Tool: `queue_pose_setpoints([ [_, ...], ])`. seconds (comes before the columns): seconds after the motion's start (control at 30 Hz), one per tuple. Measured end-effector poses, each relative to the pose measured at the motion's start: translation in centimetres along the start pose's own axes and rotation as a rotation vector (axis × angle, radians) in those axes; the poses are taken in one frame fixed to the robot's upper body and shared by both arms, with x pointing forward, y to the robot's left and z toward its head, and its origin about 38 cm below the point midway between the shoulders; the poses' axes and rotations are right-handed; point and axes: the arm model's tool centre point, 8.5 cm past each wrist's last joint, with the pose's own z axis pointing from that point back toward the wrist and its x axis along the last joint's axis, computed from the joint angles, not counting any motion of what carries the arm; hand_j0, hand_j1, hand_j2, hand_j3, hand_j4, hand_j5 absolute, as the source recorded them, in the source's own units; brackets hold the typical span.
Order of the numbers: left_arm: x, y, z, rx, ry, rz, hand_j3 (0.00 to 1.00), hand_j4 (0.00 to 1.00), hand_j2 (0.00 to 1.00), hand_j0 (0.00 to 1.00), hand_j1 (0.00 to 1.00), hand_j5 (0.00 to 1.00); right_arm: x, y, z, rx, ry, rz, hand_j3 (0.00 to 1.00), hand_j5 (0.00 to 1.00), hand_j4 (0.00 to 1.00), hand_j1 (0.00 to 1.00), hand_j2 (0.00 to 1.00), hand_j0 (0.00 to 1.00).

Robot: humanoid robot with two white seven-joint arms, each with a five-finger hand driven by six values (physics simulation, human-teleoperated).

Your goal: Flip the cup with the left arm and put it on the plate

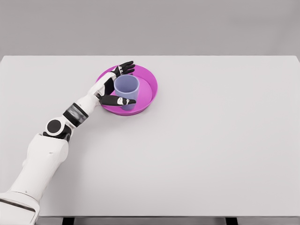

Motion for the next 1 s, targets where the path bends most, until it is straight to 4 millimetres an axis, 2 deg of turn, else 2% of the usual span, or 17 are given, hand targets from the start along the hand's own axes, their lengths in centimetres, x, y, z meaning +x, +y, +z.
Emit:
queue_pose_setpoints([
  [0.47, 0.1, 0.3, 0.3, 0.001, 0.004, -0.010, 1.00, 1.00, 1.00, 1.00, 1.00, 1.00, 0.0, 0.0, 0.0, 0.000, 0.000, 0.000, 1.00, 1.00, 1.00, 1.00, 1.00, 1.00],
  [1.0, 0.0, 1.6, 1.7, 0.015, 0.023, -0.036, 1.00, 1.00, 1.00, 1.00, 1.00, 1.00, 0.0, 0.0, 0.0, 0.000, 0.000, 0.000, 1.00, 1.00, 1.00, 1.00, 1.00, 1.00],
])
